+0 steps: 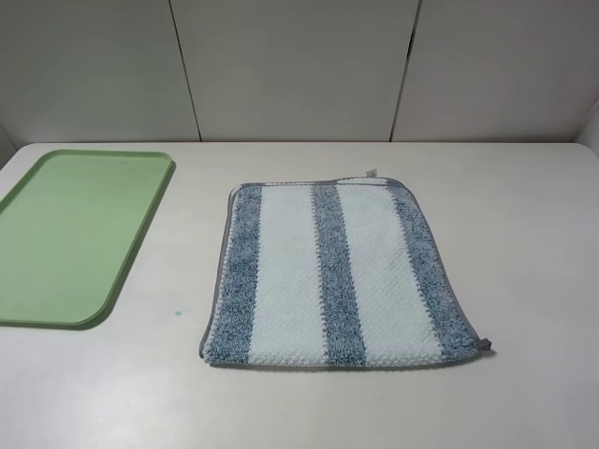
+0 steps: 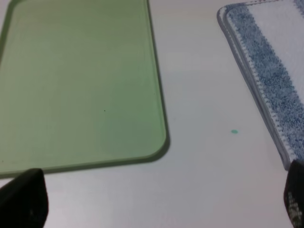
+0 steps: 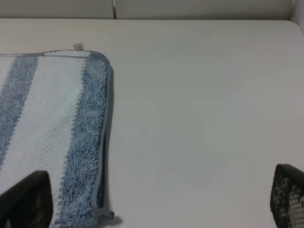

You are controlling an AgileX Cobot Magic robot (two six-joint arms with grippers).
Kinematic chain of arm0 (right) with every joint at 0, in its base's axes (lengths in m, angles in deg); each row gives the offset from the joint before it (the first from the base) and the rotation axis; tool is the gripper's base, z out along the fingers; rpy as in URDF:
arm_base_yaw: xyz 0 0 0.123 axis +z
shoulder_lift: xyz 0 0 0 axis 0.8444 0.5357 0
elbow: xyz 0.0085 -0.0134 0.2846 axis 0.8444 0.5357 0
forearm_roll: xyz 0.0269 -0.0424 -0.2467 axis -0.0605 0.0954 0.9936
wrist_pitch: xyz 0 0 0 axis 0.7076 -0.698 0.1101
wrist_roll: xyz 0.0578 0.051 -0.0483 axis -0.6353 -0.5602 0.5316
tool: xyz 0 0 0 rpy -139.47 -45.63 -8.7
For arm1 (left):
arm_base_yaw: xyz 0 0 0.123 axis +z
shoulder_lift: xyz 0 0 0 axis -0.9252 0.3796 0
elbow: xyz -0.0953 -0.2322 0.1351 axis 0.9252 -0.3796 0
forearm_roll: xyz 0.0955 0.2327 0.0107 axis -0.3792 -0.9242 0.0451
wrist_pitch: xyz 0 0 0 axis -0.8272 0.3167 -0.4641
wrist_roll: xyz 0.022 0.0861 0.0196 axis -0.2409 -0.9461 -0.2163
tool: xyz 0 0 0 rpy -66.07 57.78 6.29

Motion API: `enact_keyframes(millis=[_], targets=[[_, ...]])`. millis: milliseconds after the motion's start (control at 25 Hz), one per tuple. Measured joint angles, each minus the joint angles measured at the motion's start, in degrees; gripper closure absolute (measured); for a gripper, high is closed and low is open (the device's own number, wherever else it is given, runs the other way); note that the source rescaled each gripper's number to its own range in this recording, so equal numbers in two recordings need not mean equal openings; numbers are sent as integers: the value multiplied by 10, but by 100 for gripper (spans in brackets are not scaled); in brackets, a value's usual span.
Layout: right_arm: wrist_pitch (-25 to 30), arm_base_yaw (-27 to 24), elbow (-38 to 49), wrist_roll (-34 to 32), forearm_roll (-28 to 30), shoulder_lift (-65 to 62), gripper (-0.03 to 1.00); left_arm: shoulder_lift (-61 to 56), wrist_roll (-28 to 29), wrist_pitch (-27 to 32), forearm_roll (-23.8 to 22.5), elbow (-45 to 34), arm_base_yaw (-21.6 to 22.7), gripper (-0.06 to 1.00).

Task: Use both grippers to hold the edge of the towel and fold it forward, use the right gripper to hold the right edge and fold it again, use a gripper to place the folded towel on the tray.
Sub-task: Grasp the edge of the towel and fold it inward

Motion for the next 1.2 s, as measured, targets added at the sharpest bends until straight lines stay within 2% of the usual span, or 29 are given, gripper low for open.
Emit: enact_keyframes(millis=[560, 760, 880, 1200], targets=[[0, 0, 0, 0, -7, 0, -3, 1, 0, 1, 0, 4, 0, -5], [0, 0, -19, 2, -8, 41, -3, 71, -3, 2, 4, 43, 0, -5], [0, 0, -44, 23, -8, 106, -3, 134, -29, 2, 4, 73, 0, -5], [-27, 0, -103, 103, -8, 283, -3, 316, -144, 1, 7, 156, -2, -5]])
